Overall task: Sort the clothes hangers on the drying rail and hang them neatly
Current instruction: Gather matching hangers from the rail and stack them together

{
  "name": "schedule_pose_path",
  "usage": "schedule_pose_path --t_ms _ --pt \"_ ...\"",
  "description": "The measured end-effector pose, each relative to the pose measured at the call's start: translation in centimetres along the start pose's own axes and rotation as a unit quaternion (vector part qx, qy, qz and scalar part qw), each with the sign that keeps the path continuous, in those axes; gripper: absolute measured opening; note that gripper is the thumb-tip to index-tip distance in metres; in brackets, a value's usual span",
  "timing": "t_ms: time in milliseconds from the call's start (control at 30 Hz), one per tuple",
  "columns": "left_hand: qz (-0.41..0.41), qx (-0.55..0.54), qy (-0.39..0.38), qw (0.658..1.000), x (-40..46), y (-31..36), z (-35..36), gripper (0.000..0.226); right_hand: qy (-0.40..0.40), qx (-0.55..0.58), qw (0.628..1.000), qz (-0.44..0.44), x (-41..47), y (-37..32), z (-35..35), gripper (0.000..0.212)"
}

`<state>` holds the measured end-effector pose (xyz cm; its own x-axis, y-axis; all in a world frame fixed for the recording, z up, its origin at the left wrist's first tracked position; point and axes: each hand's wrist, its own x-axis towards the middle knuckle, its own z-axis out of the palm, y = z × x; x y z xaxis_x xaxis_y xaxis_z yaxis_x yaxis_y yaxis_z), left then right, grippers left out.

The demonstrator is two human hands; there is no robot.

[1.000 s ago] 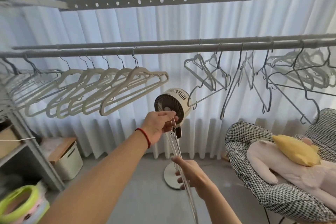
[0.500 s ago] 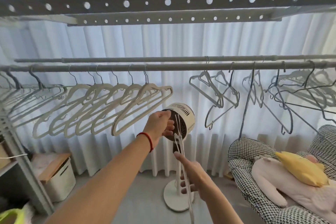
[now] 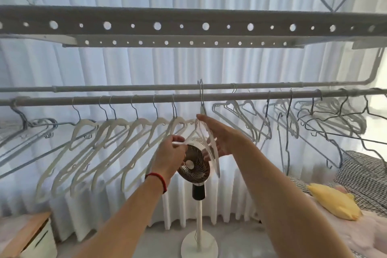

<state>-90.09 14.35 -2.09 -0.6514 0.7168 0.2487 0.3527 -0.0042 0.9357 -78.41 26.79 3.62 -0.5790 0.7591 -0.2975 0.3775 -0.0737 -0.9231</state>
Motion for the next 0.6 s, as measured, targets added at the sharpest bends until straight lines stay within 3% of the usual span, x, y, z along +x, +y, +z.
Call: schedule_pose_path --t_ms 167,300,367,467,533,600 --pt "0.052 0.001 -0.020 0.998 0.6 1.4 -0.9 0.013 -0.007 0.026 0.998 0.065 1.3 2.5 1.3 0.120" --pt "0.137 0.001 -0.034 0.990 0.4 4.2 0.6 0.013 0.011 0.058 0.997 0.054 0.2 3.8 1.4 0.120" --pt "0.175 0.007 -0.039 0.984 0.1 5.7 1.9 0.015 0.047 0.033 0.998 0.003 -1.2 4.2 0.7 0.098" --pt "0.220 0.029 -0.042 0.974 -0.3 7.7 4.8 0.018 0.119 0.019 0.983 -0.139 -3.2 5.0 -2.0 0.053" --pt "0.231 0.041 -0.015 0.972 -0.3 8.7 7.5 0.017 0.184 0.010 0.946 -0.266 -4.7 5.8 -4.8 0.037" --pt "0.209 0.059 -0.024 0.976 -0.1 9.7 11.1 0.019 0.312 -0.057 0.887 -0.336 -5.3 7.0 -8.5 0.034"
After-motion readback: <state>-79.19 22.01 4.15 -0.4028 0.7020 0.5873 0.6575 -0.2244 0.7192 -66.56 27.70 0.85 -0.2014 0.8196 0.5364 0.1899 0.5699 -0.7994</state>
